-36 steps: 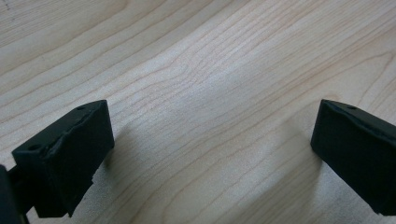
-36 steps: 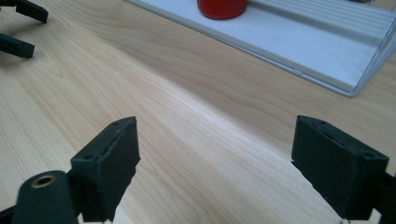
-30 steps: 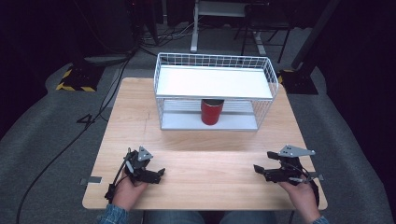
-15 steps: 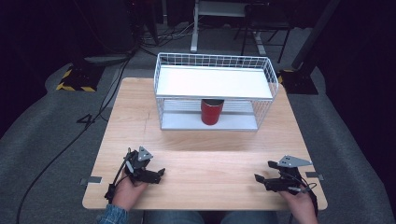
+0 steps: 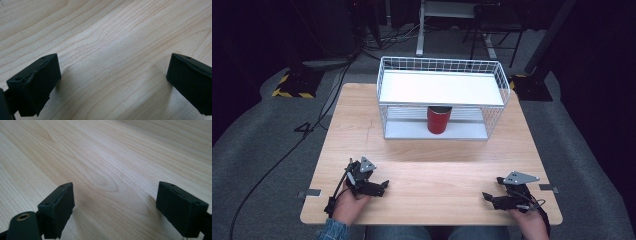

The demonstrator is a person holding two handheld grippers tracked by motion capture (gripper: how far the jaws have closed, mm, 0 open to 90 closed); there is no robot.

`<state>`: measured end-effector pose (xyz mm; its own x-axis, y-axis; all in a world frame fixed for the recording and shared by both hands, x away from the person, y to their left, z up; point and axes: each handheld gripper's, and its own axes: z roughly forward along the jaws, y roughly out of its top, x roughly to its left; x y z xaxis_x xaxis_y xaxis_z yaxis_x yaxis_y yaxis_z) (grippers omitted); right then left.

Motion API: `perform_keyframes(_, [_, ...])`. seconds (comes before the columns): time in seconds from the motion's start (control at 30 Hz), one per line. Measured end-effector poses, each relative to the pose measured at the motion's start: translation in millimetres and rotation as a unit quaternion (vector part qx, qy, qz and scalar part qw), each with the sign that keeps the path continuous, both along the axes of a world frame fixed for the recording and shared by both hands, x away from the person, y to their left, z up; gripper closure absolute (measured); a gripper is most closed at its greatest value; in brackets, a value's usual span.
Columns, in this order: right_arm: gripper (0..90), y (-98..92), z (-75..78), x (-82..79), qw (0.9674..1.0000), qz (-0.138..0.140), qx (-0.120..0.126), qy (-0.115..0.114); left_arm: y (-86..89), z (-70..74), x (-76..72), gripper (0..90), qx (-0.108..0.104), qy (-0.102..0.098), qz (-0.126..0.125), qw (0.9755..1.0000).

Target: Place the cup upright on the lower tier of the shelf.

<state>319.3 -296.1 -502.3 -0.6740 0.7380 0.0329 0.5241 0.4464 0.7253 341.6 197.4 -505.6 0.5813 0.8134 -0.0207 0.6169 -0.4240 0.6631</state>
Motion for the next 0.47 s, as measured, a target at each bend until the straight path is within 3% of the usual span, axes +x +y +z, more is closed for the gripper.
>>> perform_keyframes(0.1, [11.7,2.6,-2.7,-1.1,0.9998,0.005,-0.012,-0.015,-1.0,-0.1,0.5,0.0,-0.001,-0.001,0.001,1.0])
perform_keyframes(0.47, [10.5,2.9,-2.8,-1.3,0.9998,0.002,-0.013,-0.014,-2.3,0.2,1.6,0.0,0.002,0.0,0.001,1.0])
